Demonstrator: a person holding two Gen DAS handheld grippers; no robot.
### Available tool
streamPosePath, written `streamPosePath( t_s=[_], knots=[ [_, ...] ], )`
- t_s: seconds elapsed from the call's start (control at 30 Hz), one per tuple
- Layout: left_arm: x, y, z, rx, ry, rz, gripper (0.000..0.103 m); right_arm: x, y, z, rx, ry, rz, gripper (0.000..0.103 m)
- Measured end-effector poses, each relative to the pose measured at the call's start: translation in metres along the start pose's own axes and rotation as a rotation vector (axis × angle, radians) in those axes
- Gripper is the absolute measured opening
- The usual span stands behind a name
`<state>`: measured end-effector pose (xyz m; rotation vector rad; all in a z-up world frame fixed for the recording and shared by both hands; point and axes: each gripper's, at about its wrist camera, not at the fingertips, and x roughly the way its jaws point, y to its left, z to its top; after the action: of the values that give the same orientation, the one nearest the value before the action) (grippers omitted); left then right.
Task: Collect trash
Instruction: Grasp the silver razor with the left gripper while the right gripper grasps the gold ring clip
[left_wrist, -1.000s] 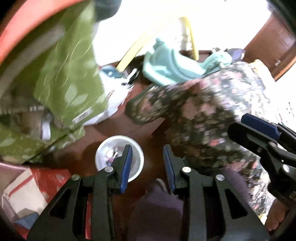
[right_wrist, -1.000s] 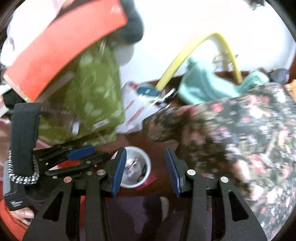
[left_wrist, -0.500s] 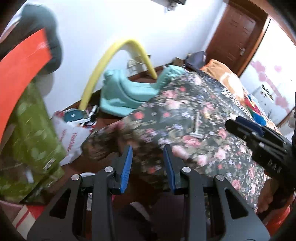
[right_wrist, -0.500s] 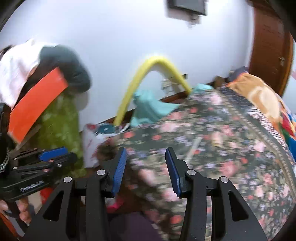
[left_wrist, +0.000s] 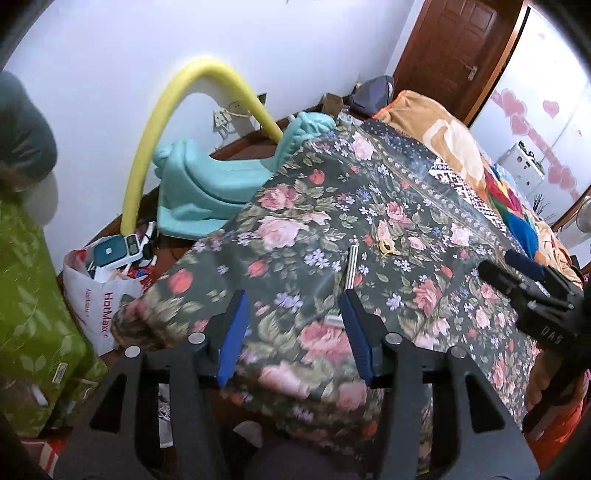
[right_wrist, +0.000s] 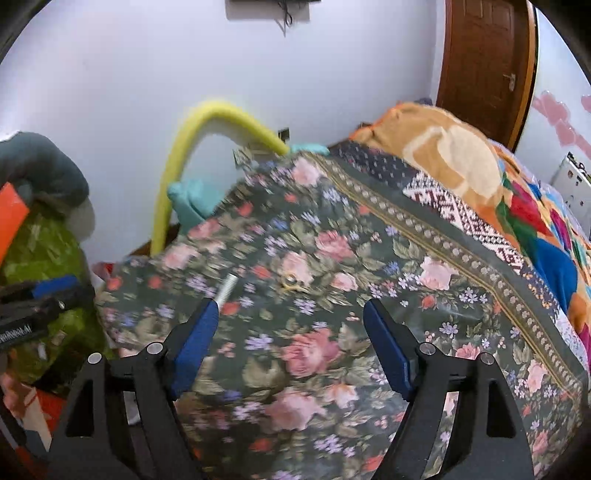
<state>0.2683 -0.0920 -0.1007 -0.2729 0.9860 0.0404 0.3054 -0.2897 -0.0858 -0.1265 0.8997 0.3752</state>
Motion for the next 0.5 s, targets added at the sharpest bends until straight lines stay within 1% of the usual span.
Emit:
streamPosePath(
  t_s=[0.13,0.2,0.27,0.37,0.43,0.47,0.5],
  knots=[
    [0.03,-0.012,0.009,0.0,0.036,0.003,0.055,0.034,-0.008,-0.001,-0.036,0.04,-0.021,0.078],
    [0.048,-0.015,0.011,0.002,0.075,-0.004,0.056,0.052,-0.011,-0.002,-0.021,0.059,-0.02,0.078],
    [0.065,-0.016,0.012,-0.001,0.123,-0.014,0.056,0.069,-0.014,-0.001,-0.009,0.088,0.002,0.078],
    [0.084,-0.02,0.012,0.004,0.143,-0.004,0.056,0.095,-0.019,0.002,0.036,0.118,0.055,0.075],
    [0.093,-0.023,0.011,0.024,0.149,-0.007,0.056,0.111,-0.022,0.005,0.057,0.133,0.076,0.065],
    [0.097,-0.024,0.011,0.035,0.149,-0.011,0.056,0.121,-0.024,0.007,0.066,0.148,0.082,0.062],
    [0.101,-0.026,0.011,0.045,0.151,-0.012,0.056,0.129,-0.025,0.009,0.071,0.161,0.091,0.057]
  ],
)
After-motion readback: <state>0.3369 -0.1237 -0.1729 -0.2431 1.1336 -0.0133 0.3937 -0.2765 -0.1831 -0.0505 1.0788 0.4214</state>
